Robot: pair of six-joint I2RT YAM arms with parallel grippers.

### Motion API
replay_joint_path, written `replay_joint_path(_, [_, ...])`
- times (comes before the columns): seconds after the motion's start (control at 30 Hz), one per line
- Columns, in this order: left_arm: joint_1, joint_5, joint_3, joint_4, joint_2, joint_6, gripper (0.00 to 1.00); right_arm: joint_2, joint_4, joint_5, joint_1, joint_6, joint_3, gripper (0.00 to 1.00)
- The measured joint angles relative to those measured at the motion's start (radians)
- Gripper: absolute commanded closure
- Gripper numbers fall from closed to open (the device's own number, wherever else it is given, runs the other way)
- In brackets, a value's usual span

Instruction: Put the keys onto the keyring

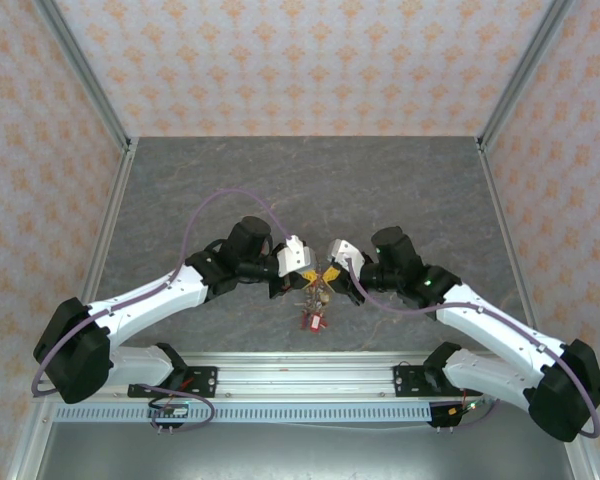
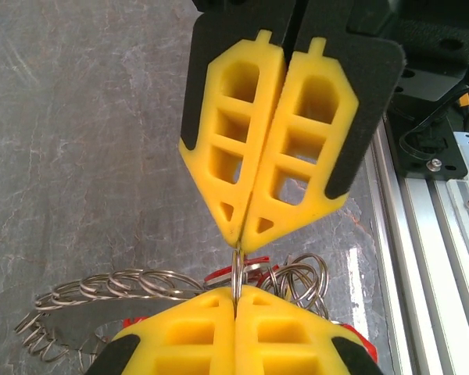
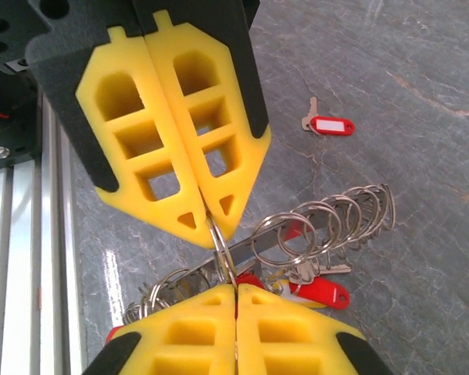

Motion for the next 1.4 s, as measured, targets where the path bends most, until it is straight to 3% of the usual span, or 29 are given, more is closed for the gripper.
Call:
replay_joint_path(0.33, [-0.004, -0.007, -0.027, 0.05, -0.002, -0.034, 1.0, -0.013, 0.031, 0.05, 0.004, 0.031, -0.047, 1.0])
replay_joint_path(0.4, [-0.005, -0.01, -0.031, 0.061, -0.002, -0.039, 1.0, -0.02, 0.031, 0.056, 0.004, 0.035, -0.048, 0.92])
replay_joint_path(0.77, [-0.006, -0.017, -0.032, 0.078, -0.002, -0.044, 1.0, -0.086, 0.032, 0.043, 0.004, 0.04, -0.046, 0.76])
replay_joint_path(1.4, [-0.006, -0.016, -0.032, 0.076, -0.021, -0.044, 1.0, -0.016, 0.115, 0.018, 0.004, -0.027, -0.027, 0.78])
